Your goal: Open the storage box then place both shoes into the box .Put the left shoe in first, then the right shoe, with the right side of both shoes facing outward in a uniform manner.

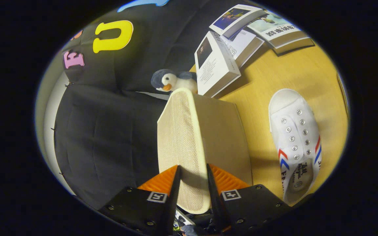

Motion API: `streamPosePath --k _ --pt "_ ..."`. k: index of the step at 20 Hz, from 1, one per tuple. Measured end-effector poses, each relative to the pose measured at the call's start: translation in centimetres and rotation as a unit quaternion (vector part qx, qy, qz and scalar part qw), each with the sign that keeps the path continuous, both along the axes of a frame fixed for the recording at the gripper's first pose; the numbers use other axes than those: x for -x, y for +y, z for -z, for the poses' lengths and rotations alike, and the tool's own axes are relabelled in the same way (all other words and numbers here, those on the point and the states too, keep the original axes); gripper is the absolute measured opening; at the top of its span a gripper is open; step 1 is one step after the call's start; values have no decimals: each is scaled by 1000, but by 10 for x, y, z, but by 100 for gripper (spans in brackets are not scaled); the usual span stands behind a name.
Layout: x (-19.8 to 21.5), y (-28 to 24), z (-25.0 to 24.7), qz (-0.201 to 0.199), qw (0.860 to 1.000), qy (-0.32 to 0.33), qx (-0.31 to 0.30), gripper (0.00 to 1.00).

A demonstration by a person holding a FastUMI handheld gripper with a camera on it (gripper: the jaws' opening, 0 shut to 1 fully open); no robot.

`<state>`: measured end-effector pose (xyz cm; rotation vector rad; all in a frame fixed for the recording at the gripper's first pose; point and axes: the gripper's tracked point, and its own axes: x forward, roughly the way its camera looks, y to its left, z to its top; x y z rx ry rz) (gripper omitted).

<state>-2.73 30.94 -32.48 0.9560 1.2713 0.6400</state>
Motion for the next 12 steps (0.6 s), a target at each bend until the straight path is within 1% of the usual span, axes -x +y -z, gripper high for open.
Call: streamPosePath --k 1,2,3,4,6,11,12 --pt "-1 -4 -5 5 1000 7 -2 30" --pt "-1 -4 -8 7 1000 12 -4 21" --pt "-2 -2 -13 6 1000 11 -8 13" --pt "-3 -1 -21 2 1000 5 -17 13" --pt "-1 -1 -35 -6 1000 -12 -12 5" --pt "-4 16 -79 -23 998 -60 -3 4" --pt "-6 19 -87 -20 997 -71 5 4"
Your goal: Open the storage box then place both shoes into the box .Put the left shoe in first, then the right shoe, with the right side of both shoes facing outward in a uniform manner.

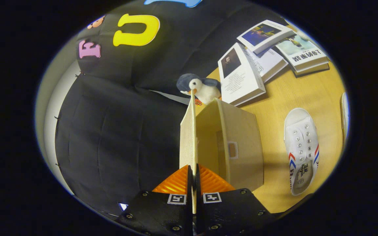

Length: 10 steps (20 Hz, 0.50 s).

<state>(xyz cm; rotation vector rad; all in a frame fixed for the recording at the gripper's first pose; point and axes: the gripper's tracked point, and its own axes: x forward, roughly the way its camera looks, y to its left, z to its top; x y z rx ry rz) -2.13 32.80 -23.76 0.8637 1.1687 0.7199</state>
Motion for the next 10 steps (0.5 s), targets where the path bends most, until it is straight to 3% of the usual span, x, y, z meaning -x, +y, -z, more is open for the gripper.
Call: streamPosePath --k 3,10 --pt "-1 16 -27 -8 999 -41 18 4" --pt "9 99 -90 -48 995 -87 -11 5"
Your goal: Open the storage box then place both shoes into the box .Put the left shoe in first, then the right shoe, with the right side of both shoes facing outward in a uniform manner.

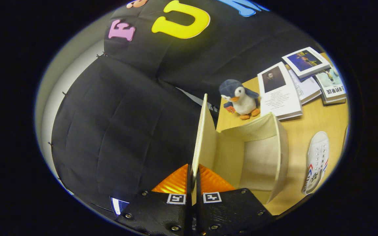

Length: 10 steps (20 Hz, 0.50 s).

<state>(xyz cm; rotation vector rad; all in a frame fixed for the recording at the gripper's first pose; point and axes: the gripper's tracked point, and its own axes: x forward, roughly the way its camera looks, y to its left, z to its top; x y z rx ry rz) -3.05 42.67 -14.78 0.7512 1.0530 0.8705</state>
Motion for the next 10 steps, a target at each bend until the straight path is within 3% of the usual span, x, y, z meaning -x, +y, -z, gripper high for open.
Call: streamPosePath --k 6,10 --pt "22 82 -14 -47 999 -25 -1 10" --pt "29 106 -13 -66 997 -28 4 11"
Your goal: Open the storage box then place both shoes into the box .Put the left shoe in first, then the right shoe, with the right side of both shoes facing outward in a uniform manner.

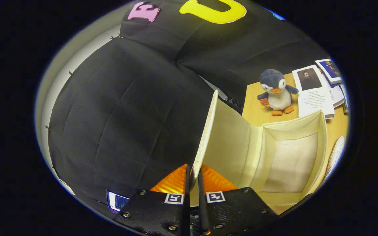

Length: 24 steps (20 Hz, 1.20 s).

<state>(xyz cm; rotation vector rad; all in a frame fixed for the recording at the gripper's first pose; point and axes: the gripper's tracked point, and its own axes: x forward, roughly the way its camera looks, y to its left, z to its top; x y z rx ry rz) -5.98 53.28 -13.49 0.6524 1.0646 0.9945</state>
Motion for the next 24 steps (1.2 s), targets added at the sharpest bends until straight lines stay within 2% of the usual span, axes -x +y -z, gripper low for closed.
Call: streamPosePath --k 2,3,4,5,6,7,9,12,16,24 --pt "0 13 4 -5 1000 5 -1 15" --pt "4 22 5 -15 1000 7 -4 20" --pt "9 27 6 -33 999 11 -4 20" --pt "14 35 8 -46 999 15 -5 31" --pt "17 36 8 -54 998 18 -7 34" --pt "18 39 7 -62 998 20 -11 49" --pt "21 35 9 -72 997 11 -1 96" --pt "22 25 11 -75 997 -12 10 96" --pt "9 -6 7 -56 998 -27 14 96" --pt "-5 -102 32 -28 995 -85 49 96"
